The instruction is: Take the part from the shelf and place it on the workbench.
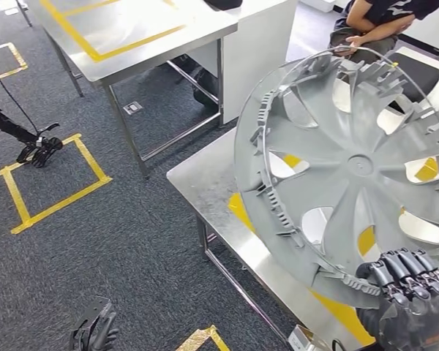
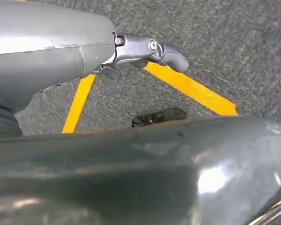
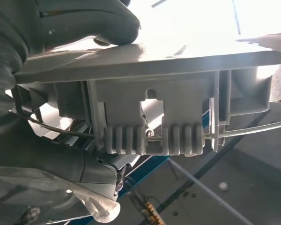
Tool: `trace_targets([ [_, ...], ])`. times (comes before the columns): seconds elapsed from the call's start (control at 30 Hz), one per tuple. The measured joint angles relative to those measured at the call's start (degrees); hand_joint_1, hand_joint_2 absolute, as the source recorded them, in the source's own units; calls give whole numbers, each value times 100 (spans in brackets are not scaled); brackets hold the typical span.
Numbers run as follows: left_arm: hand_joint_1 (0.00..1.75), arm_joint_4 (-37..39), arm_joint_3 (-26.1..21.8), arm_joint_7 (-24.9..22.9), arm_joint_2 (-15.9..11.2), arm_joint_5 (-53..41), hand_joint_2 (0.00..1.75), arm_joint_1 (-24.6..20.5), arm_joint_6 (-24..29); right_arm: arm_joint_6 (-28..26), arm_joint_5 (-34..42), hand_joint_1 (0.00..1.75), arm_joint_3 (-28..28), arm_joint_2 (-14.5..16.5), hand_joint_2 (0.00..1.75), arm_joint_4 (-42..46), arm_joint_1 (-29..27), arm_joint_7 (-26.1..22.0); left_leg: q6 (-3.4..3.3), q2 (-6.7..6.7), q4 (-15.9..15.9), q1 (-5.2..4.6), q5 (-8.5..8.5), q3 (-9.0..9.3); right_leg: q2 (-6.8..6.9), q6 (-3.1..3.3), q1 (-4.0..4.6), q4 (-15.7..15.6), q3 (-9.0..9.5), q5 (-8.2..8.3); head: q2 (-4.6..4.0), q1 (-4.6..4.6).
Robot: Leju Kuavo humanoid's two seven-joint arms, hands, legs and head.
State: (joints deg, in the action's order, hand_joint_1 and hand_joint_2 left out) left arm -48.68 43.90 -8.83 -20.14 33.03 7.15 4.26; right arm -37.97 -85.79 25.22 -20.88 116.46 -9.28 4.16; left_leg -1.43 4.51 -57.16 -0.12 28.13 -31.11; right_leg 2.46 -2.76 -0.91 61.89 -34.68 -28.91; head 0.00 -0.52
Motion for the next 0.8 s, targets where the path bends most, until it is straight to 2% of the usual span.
trace_targets([
  [0.03, 0, -22, 17, 0, -22, 0, 0, 5, 1, 0, 0, 175, -5, -4, 175, 19, -1, 3, 28, 50, -15, -16, 8, 1, 74, 31, 14, -273, 162, 55, 0, -4],
  [0.07, 0, -41, 30, -1, -44, -1, 0, 10, 1, 0, 0, 175, -10, -6, 175, 34, -4, 6, 55, 101, -28, -31, 12, 2, 106, 64, 29, -390, 228, 59, 0, -5],
  [0.13, 0, -82, 52, -7, -88, 1, 0, 17, 4, 0, 0, 175, -19, -8, 175, 59, -26, 20, 104, 197, -40, -39, 16, 6, -8, 132, 38, -395, 207, 81, 0, -8],
  [0.17, 0, -110, 73, -11, -112, 1, 0, 15, 7, 0, 0, 175, -22, -9, 175, 70, -40, 33, 135, 156, -69, -28, 52, 1, -62, 163, 30, -399, 196, 96, 0, -11],
  [0.23, 0, -160, 166, -20, -171, 7, 0, 18, 11, 0, 0, 175, -24, -11, 175, 92, -41, 74, 197, -109, -394, 6, 298, -123, -162, 228, 7, -415, 186, 130, 0, -24],
  [0.27, 0, -177, 236, -25, -202, 14, 0, 25, 16, 0, 0, 175, -23, -12, 175, 100, -30, 100, 220, -270, -736, 22, 497, -264, -215, 252, 2, -415, 181, 142, 0, -30],
  [0.3, 0, -186, 317, -31, -229, 23, 0, 36, 28, 0, 0, 175, -21, -13, 175, 102, -13, 125, 231, -358, -1156, 30, 697, -441, -277, 268, 4, -413, 175, 149, 0, -32],
  [0.33, 0, -191, 399, -37, -252, 31, 0, 48, 49, 0, 0, 175, -18, -14, 175, 102, 1, 150, 236, -391, -1525, 33, 835, -600, -349, 278, 8, -411, 171, 155, 0, -32],
  [0.37, 0, -195, 479, -40, -271, 32, 0, 57, 77, 0, 0, 175, -14, -16, 175, 102, 12, 168, 235, -400, -1732, 33, 868, -690, -423, 282, 12, -407, 169, 158, 0, -32],
  [0.4, 0, -201, 558, -41, -287, 27, 0, 62, 113, 0, 0, 175, -9, -18, 175, 102, 22, 184, 225, -408, -1719, 33, 783, -685, -500, 283, 15, -402, 169, 162, 0, -32],
  [0.43, 0, -212, 636, -37, -308, 24, 0, 63, 157, 0, 0, 175, -1, -19, 175, 102, 34, 199, 207, -435, -1469, 34, 597, -573, -573, 281, 16, -397, 171, 165, 0, -32],
  [0.47, 0, -225, 717, -25, -333, 31, 0, 64, 206, 0, 1, 175, 9, -20, 175, 102, 51, 211, 181, -531, -1060, 36, 364, -387, -645, 277, 14, -392, 171, 168, 0, -32],
  [0.5, 0, -238, 801, -8, -361, 49, 0, 65, 257, 0, 2, 175, 20, -22, 175, 102, 76, 220, 149, -693, -651, 47, 190, -206, -716, 264, 20, -383, 163, 175, 0, -30],
  [0.53, 0, -250, 885, 16, -394, 84, 0, 64, 305, 0, 3, 175, 31, -25, 175, 102, 103, 224, 124, -833, -327, 54, 82, -64, -785, 243, 18, -376, 142, 186, 0, -30],
  [0.57, 0, -259, 963, 40, -421, 133, 0, 63, 346, 0, 6, 175, 41, -28, 175, 102, 129, 222, 105, -941, -139, 56, 44, 11, -855, 211, 8, -372, 112, 203, 0, -28],
  [0.6, 0, -265, 1032, 66, -447, 185, 0, 60, 381, 0, 9, 175, 50, -32, 175, 102, 151, 214, 92, -963, -90, 52, 60, 22, -924, 169, -4, -375, 79, 227, 0, -30],
  [0.63, 0, -269, 1088, 94, -466, 241, 0, 55, 408, 0, 14, 175, 59, -38, 175, 102, 166, 200, 78, -900, -66, 43, 50, 22, -994, 126, -21, -389, 47, 252, 0, -30],
  [0.67, 0, -271, 1135, 121, -477, 295, 0, 45, 429, 0, 18, 175, 71, -45, 175, 101, 175, 180, 53, -825, -36, 47, 25, 21, -981, 94, -30, -381, 8, 254, 0, -30],
  [0.7, 0, -273, 1178, 151, -486, 347, 0, 36, 443, 0, 22, 175, 85, -55, 175, 101, 193, 155, 22, -747, 1, 52, -4, 25, -865, 67, -23, -317, -51, 202, 0, -20],
  [0.73, 0, -274, 1220, 181, -489, 399, 0, 26, 452, 0, 26, 175, 100, -63, 175, 99, 222, 125, -7, -663, 39, 59, -31, 26, -695, 45, -11, -142, -153, 82, 0, -6],
  [0.77, 0, -274, 1262, 207, -491, 450, 0, 19, 458, 0, 30, 175, 116, -69, 175, 96, 253, 92, -27, -577, 63, 62, -49, 23, -496, 30, -4, 152, -299, -98, 0, 4],
  [0.8, 0, -274, 1305, 231, -491, 497, 0, 19, 461, 0, 33, 175, 130, -73, 175, 92, 286, 59, -37, -498, 66, 54, -54, 13, -359, 7, 1, 526, -469, -298, 0, 15],
])
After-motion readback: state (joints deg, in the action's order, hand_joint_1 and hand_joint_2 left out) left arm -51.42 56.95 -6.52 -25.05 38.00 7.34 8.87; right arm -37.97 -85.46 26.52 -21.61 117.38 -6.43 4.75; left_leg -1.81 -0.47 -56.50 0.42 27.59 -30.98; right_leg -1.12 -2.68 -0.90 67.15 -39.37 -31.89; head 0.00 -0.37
